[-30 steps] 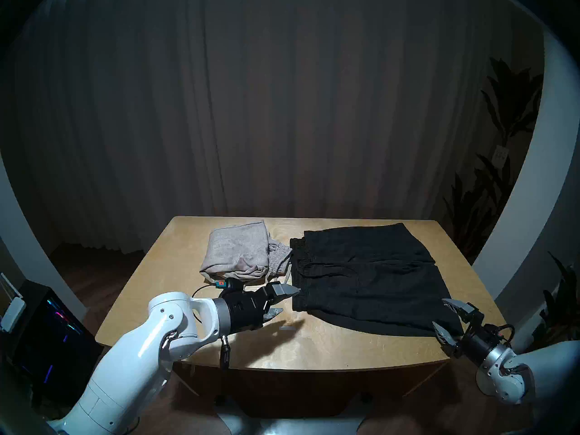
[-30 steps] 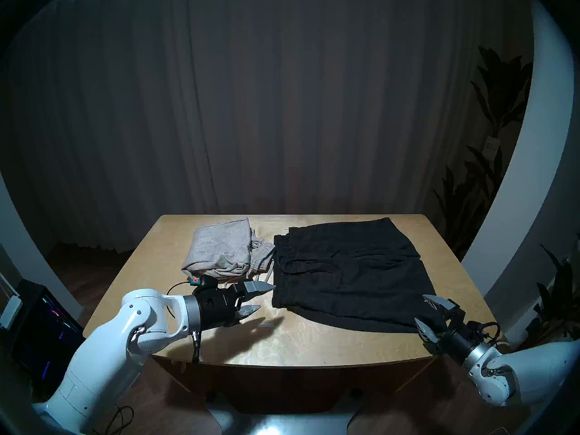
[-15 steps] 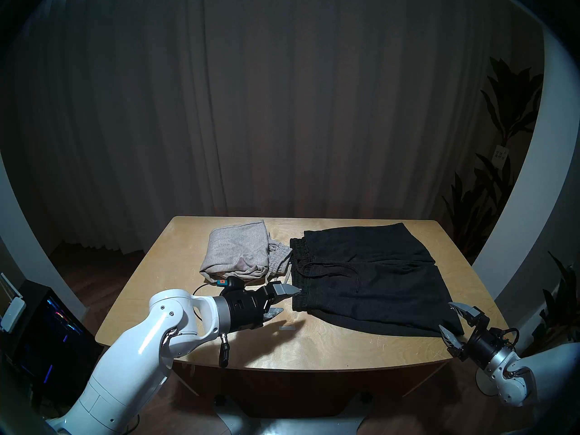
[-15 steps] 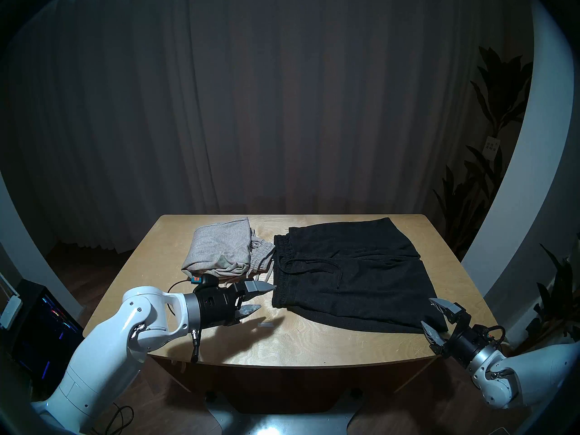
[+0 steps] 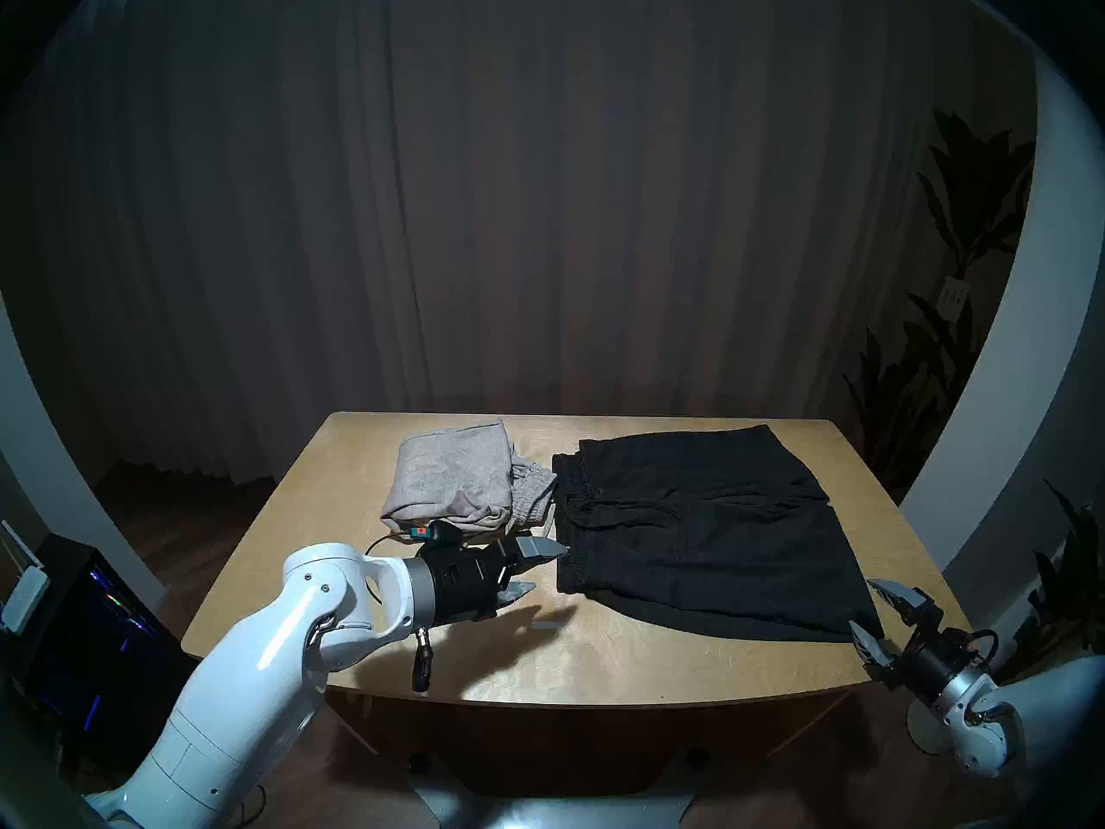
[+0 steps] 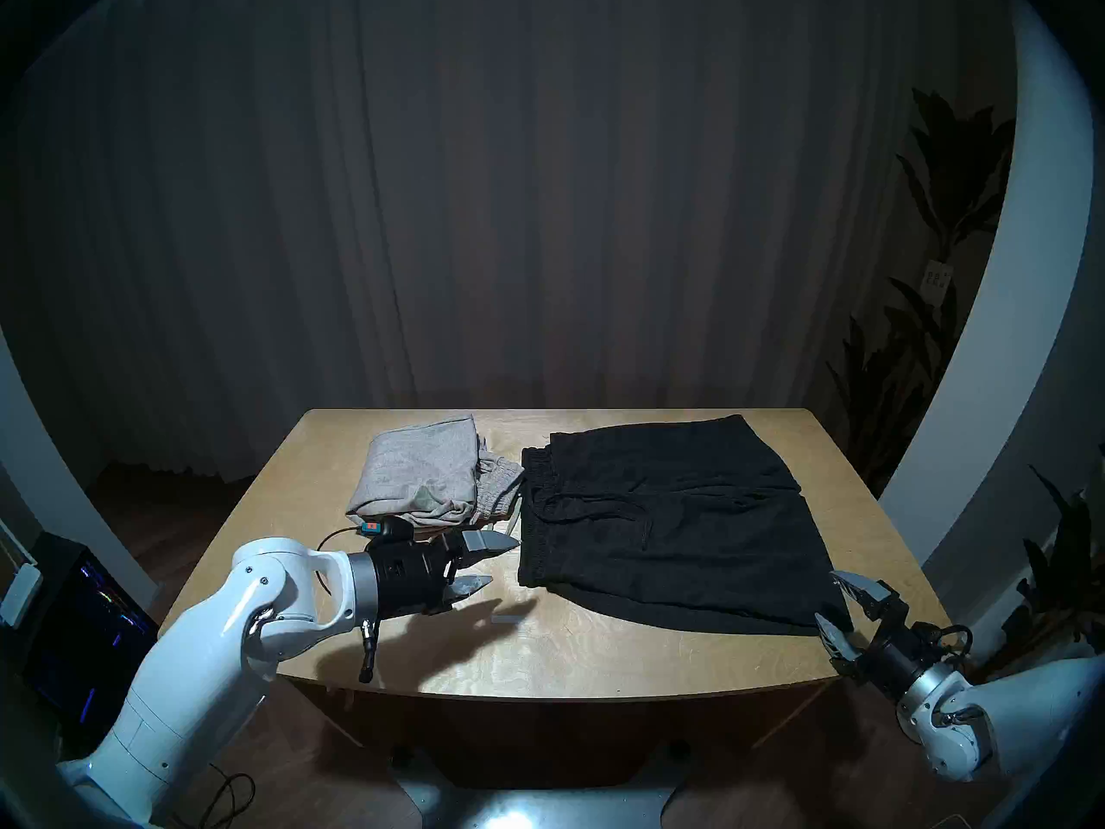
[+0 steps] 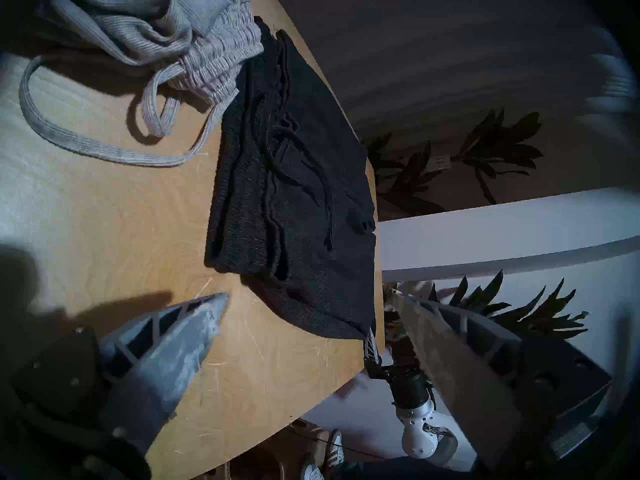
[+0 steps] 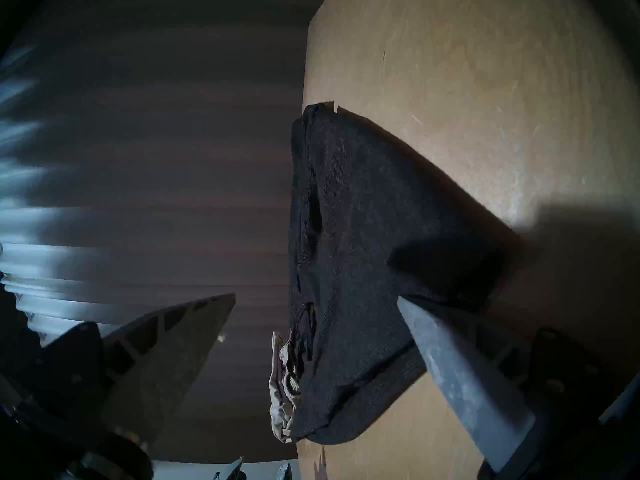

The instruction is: Fold pants twice and stack them

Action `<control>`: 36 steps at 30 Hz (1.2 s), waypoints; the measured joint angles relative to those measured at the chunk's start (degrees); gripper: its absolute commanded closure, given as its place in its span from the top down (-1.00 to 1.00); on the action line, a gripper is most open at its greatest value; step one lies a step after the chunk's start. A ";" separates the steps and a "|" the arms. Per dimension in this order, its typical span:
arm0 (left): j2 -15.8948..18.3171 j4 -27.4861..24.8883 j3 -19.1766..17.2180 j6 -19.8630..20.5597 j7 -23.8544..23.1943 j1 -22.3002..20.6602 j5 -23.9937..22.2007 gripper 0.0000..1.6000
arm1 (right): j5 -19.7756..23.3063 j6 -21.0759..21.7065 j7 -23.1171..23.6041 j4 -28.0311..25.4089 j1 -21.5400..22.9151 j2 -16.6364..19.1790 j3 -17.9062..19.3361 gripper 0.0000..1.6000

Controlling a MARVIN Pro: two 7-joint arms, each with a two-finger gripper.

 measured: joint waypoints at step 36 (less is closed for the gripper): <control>-1.01 7.17 1.04 2.79 0.46 -4.51 2.49 1.00 | 1.68 -1.41 5.19 3.70 -2.80 -0.01 0.40 1.00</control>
